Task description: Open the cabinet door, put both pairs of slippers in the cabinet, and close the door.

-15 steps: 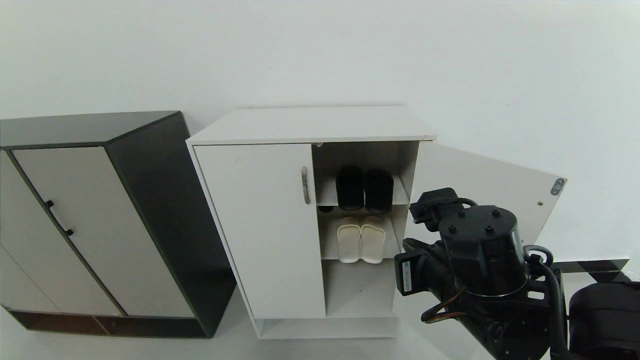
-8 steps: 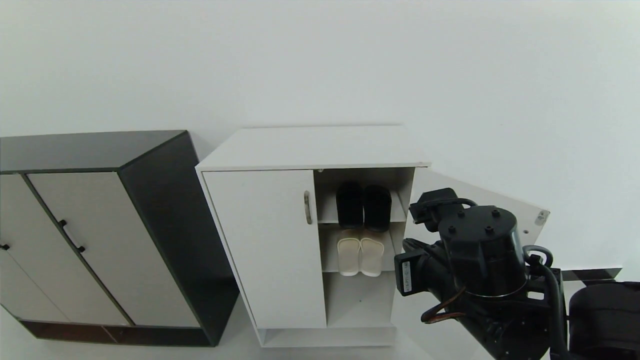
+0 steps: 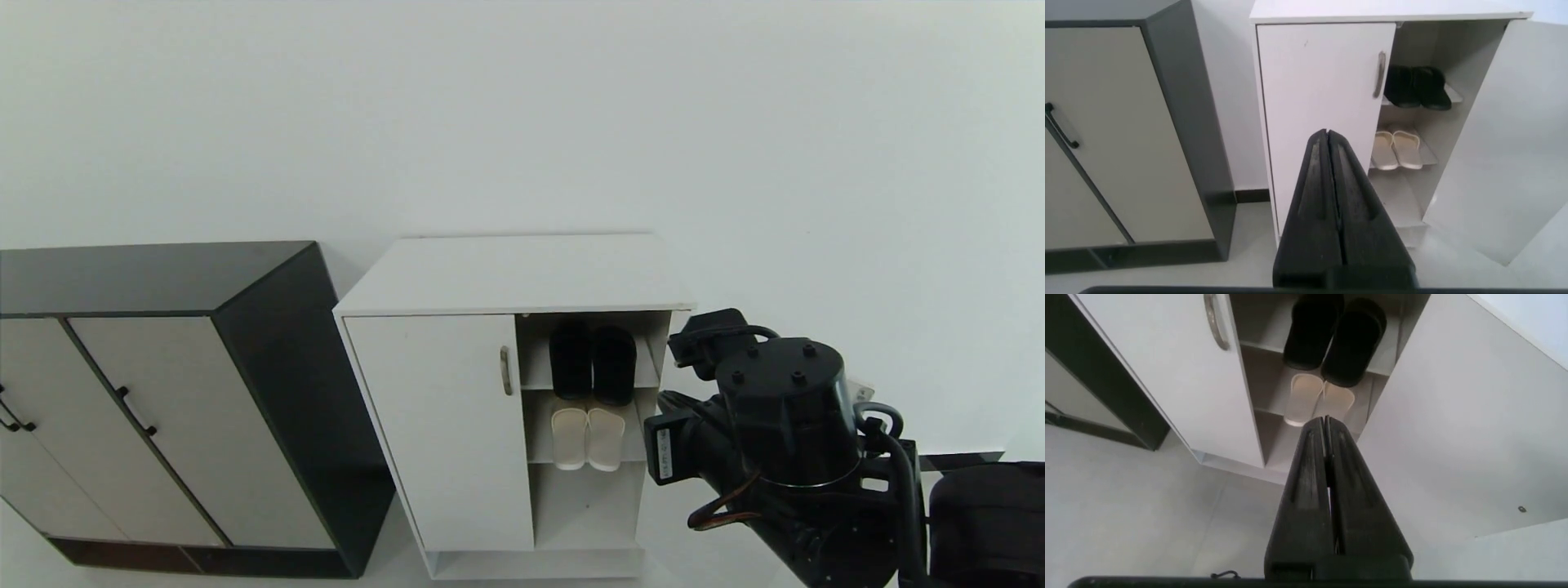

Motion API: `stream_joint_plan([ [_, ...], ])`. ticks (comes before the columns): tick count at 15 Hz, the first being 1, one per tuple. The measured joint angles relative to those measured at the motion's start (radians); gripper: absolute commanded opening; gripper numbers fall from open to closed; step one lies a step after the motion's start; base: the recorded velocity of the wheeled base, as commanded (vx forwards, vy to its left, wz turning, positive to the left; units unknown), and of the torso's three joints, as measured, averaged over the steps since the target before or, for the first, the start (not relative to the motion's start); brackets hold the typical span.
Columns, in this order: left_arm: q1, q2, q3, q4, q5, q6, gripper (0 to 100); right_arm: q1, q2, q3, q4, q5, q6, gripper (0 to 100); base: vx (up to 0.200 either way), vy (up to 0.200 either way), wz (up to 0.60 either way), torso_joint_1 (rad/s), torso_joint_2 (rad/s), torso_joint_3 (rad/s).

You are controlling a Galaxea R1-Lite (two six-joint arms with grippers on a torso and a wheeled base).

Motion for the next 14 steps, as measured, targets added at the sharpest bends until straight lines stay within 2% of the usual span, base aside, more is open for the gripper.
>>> stream_joint_plan([
  [4,0.0,0.0,0.0,0.0,0.0,-0.001,0,0.0,0.0,0.0,0.0,0.0,0.0,0,0.0,0.0,0.0,0.008,-0.01,-0.01],
  [12,0.0,0.0,0.0,0.0,0.0,-0.001,0,-0.002,0.0,0.0,0.0,0.0,-0.001,0,0.0,0.0,-0.6,0.004,0.0,0.001],
  [14,0.0,0.0,0.0,0.0,0.0,0.0,0,-0.016,0.0,-0.004,-0.001,0.0,-0.001,0,0.0,0.0,0.0,0.0,0.0,0.0],
])
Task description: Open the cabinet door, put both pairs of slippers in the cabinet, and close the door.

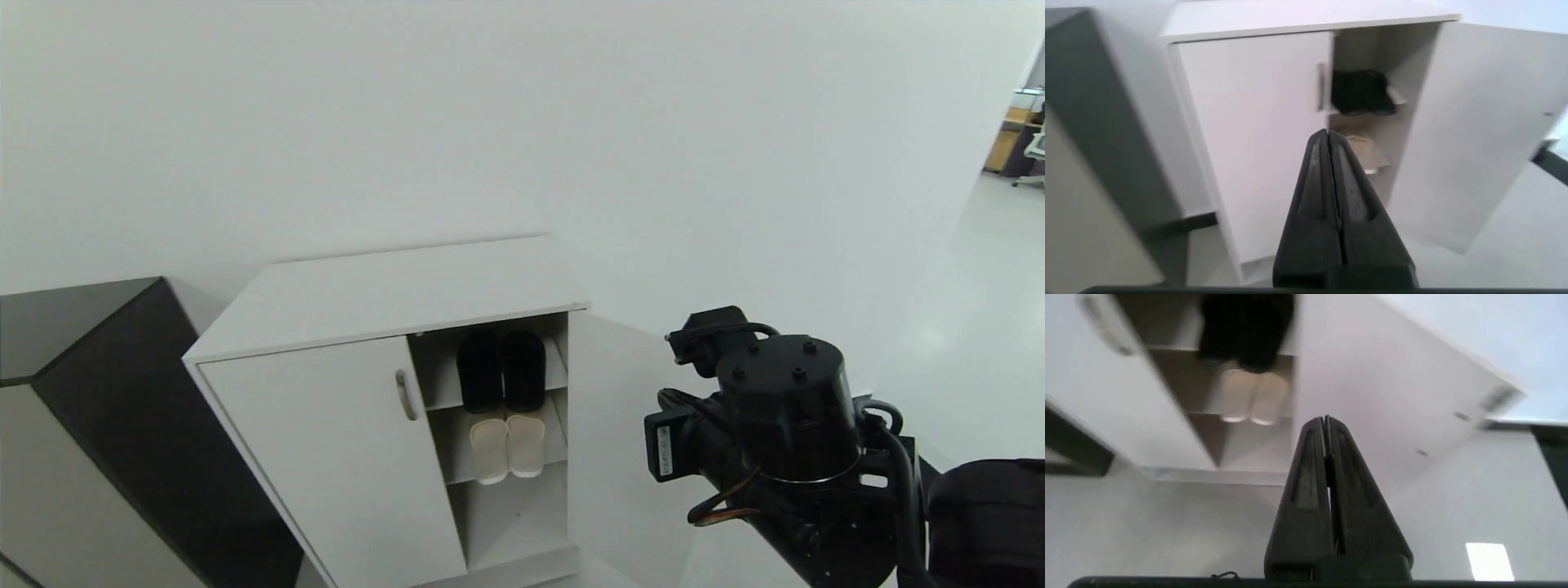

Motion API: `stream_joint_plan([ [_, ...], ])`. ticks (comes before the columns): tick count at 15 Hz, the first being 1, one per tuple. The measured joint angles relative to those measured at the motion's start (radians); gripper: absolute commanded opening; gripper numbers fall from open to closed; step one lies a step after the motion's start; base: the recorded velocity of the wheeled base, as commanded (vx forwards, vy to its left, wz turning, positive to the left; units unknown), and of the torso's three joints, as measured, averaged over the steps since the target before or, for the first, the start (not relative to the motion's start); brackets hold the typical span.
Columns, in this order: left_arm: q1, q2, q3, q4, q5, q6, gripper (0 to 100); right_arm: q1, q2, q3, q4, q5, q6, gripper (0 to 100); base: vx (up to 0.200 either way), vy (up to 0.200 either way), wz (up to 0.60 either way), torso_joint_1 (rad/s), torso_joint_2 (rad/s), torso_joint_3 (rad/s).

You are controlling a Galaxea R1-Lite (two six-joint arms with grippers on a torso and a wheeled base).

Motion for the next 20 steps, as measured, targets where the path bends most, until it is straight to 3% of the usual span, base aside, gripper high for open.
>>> stream_joint_plan([
  [4,-0.001,0.0,0.0,0.001,-0.001,0.0,0,-0.039,0.001,-0.028,0.006,0.035,-0.014,0,0.0,0.0,0.0,0.0,0.0,0.0],
  [7,0.0,0.0,0.0,0.0,-0.001,0.0,0,-0.102,0.016,-0.141,0.091,0.09,-0.014,0,0.0,0.0,0.0,0.0,0.0,0.0],
  [10,0.0,0.0,0.0,0.001,-0.002,0.001,0,-0.195,0.069,-0.282,0.166,0.143,0.004,0,-0.2,0.0,0.0,0.009,0.0,0.002],
  [20,0.0,0.0,0.0,0.0,-0.001,0.002,0,-0.39,0.299,-0.534,0.138,0.234,0.016,0,-0.02,0.0,0.0,0.0,0.0,-0.001],
])
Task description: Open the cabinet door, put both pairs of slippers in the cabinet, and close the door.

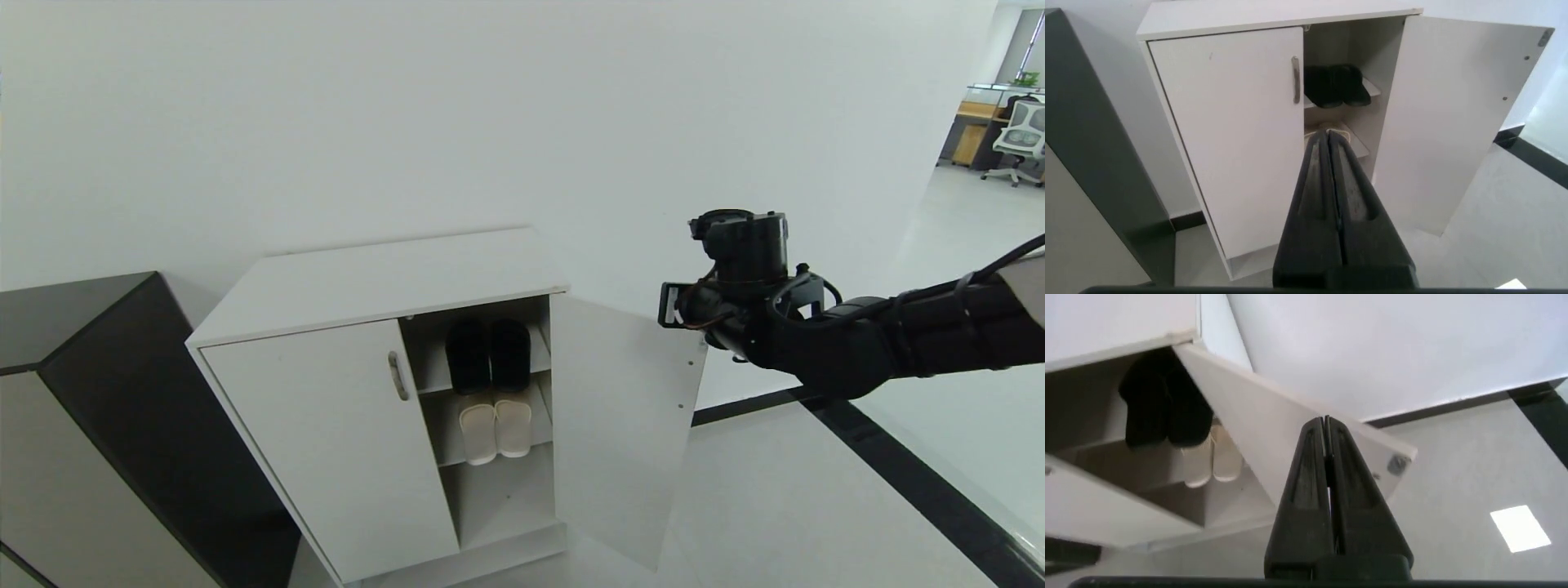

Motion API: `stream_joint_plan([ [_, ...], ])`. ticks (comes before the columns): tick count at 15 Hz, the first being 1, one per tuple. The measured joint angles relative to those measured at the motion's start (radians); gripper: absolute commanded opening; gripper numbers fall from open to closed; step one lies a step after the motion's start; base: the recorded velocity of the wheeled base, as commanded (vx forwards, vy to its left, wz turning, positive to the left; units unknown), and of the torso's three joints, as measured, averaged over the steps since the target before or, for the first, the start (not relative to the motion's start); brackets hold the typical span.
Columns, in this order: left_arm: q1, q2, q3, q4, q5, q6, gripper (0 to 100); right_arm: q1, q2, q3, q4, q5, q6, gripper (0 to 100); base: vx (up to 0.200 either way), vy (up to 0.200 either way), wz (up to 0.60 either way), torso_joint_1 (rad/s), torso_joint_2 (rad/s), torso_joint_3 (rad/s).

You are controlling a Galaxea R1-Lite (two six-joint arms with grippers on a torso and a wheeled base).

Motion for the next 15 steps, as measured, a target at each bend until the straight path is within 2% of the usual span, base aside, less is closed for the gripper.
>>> stream_joint_plan([
  [7,0.0,0.0,0.0,0.0,0.0,-0.001,0,-0.082,0.201,-0.179,-0.013,0.015,-0.007,0,0.0,0.0,0.0,0.0,0.0,0.0],
  [15,0.0,0.0,0.0,0.0,0.0,0.0,0,-0.089,0.252,-0.193,-0.001,0.015,-0.022,0,0.0,0.0,0.0,0.0,0.0,0.0],
])
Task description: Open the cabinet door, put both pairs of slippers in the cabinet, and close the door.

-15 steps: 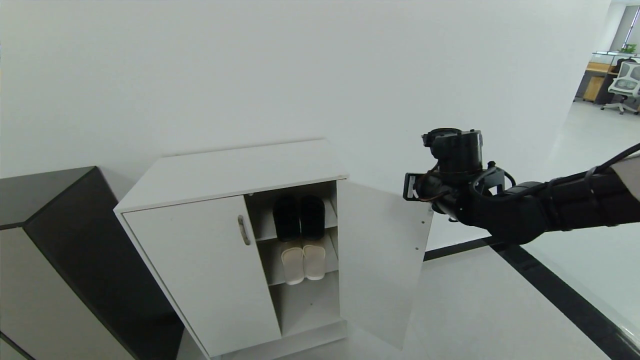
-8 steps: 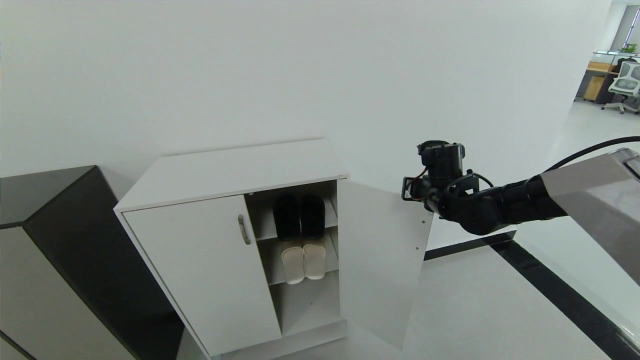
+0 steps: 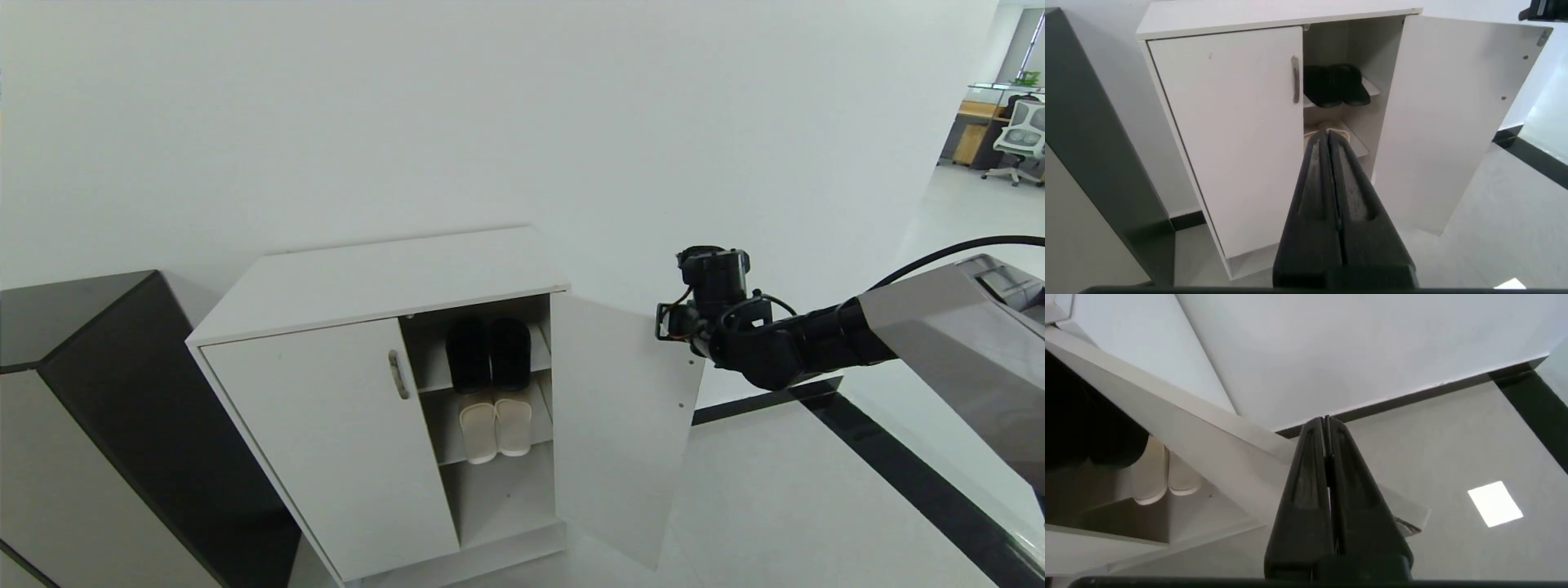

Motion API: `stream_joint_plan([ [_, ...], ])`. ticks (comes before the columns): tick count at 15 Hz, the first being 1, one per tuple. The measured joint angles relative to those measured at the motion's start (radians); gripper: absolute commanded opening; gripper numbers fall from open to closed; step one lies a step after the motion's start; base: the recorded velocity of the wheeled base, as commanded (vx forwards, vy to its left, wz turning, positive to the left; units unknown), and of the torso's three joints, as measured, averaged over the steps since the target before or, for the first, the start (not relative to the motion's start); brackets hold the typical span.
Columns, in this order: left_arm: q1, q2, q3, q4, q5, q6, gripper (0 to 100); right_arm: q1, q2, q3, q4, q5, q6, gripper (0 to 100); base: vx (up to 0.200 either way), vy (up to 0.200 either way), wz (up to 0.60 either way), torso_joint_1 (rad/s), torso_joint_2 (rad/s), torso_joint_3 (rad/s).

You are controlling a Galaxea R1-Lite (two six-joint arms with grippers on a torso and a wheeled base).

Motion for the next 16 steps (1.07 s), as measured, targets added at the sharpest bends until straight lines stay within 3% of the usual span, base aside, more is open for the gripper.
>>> stream_joint_plan([
  [8,0.0,0.0,0.0,0.0,0.0,0.001,0,0.031,-0.055,0.072,0.066,-0.005,-0.001,0,0.0,0.0,0.0,0.0,0.0,0.0],
  [13,0.0,0.0,0.0,0.0,0.0,0.001,0,0.197,-0.169,0.218,0.042,-0.007,0.011,0,0.0,0.0,0.0,0.0,0.0,0.0],
  [16,0.0,0.0,0.0,0.0,0.0,0.0,0,0.261,-0.24,0.31,-0.065,-0.003,-0.019,0,0.0,0.0,0.0,0.0,0.0,0.0],
])
